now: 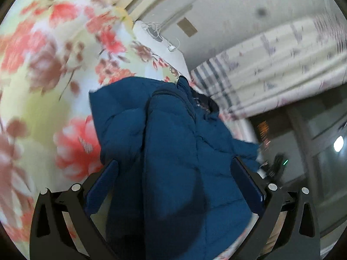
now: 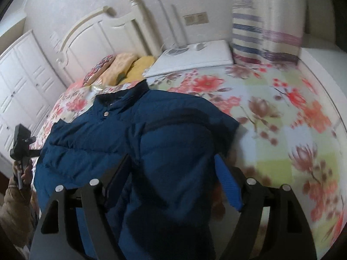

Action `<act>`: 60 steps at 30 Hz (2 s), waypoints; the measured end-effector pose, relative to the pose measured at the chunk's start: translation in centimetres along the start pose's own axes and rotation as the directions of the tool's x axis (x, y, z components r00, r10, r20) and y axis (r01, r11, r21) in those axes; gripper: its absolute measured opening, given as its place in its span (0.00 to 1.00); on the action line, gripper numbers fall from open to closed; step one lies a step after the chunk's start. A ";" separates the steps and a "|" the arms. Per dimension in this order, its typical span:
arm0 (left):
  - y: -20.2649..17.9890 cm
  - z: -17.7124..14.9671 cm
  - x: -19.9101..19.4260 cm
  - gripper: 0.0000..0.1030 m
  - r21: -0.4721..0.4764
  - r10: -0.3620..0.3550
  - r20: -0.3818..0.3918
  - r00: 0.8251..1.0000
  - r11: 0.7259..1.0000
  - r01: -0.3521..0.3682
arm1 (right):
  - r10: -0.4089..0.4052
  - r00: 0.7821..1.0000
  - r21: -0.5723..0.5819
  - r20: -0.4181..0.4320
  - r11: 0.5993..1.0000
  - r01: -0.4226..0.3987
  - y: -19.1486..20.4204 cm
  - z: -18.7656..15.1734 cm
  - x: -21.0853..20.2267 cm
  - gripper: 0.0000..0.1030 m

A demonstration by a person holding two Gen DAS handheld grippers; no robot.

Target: Fold large clothes

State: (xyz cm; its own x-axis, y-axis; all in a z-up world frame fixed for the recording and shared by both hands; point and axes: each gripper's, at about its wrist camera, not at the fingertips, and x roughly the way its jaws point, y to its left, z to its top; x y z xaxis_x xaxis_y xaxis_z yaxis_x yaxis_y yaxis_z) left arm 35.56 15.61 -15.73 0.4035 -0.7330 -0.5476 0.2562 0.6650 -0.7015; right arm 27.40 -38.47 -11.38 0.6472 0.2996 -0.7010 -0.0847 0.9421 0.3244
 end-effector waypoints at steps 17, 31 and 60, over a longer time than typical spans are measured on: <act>-3.4 3.7 5.4 0.21 0.248 0.232 0.031 0.972 0.940 -0.233 | 0.042 0.993 -0.016 0.113 0.999 -0.040 0.6 0.0 -0.8 0.13; -8.6 14.0 2.5 0.18 0.165 0.390 0.276 0.879 0.881 -0.443 | -0.139 0.966 0.029 0.220 0.990 0.136 4.5 14.6 0.5 0.10; -12.8 12.1 13.8 0.92 0.229 0.603 0.311 0.735 0.703 -0.674 | -0.204 0.973 -0.334 0.105 0.915 0.228 18.3 12.7 11.9 0.53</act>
State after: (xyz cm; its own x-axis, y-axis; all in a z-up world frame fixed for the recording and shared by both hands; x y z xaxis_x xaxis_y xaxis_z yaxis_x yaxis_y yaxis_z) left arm 48.48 -1.29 -8.73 0.7243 -0.0932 -0.6832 0.1093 0.9938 -0.0197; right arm 43.11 -19.57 -5.70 0.7269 0.0831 -0.6817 -0.1825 0.9803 -0.0751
